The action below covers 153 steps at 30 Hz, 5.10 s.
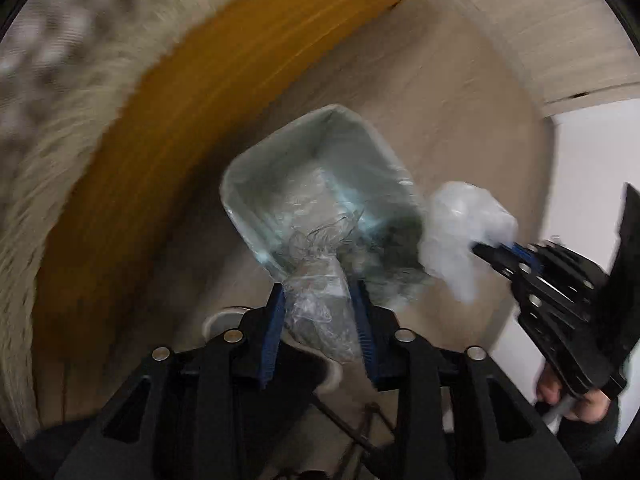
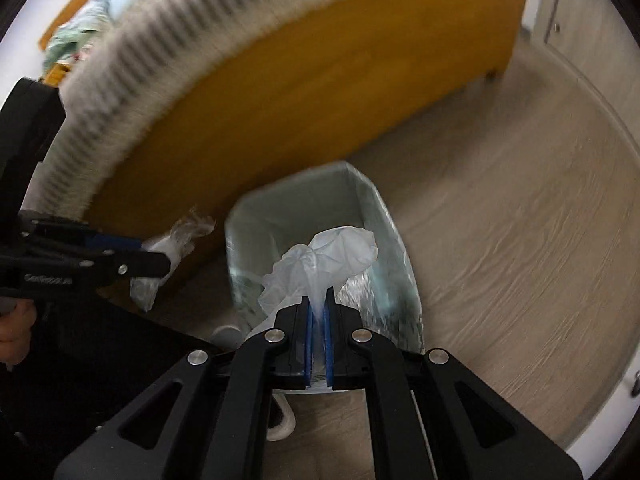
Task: Collect trash
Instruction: 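Carry both plastic bags to the floor wastebasket and open both tools, then move both tools back over the trash on the bed, then grasp white tissue with right tool while left tool grasps red wrapper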
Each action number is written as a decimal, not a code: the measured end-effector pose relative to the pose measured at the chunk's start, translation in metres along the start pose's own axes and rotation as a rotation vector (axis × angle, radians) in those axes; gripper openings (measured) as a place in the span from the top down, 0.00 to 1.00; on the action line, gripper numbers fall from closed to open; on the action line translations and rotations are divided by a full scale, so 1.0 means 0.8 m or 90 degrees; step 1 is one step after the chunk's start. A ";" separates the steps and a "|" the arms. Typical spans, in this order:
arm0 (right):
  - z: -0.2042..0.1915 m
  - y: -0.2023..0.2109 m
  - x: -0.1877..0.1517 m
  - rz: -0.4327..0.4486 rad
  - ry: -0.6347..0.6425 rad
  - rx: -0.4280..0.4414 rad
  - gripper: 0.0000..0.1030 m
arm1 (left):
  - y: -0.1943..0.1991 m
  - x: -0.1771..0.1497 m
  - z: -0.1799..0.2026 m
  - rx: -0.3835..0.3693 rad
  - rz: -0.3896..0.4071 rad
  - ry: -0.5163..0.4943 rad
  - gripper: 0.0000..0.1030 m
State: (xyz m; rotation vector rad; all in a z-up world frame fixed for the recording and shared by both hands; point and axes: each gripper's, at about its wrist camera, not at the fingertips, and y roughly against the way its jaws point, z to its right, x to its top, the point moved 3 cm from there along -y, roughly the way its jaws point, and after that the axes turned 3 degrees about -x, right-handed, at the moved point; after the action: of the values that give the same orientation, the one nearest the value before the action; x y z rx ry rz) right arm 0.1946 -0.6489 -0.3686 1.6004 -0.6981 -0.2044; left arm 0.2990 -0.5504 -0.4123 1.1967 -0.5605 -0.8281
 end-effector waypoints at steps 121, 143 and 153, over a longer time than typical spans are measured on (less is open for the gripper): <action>-0.590 0.201 0.169 0.285 0.376 0.259 0.91 | 0.511 -0.359 -0.621 0.159 0.636 0.442 1.00; -0.461 0.218 0.099 0.256 0.311 0.226 0.91 | 0.389 -0.273 -0.597 0.082 0.534 0.762 0.13; -0.453 0.203 0.098 0.246 0.311 0.251 0.91 | 0.400 -0.332 -0.544 0.096 0.589 0.676 0.86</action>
State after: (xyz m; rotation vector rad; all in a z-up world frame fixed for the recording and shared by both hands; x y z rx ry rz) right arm 0.3931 -0.3871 -0.1319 1.7527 -0.6687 0.6227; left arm 0.5559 -0.0406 -0.2214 1.1516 -0.2161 0.6446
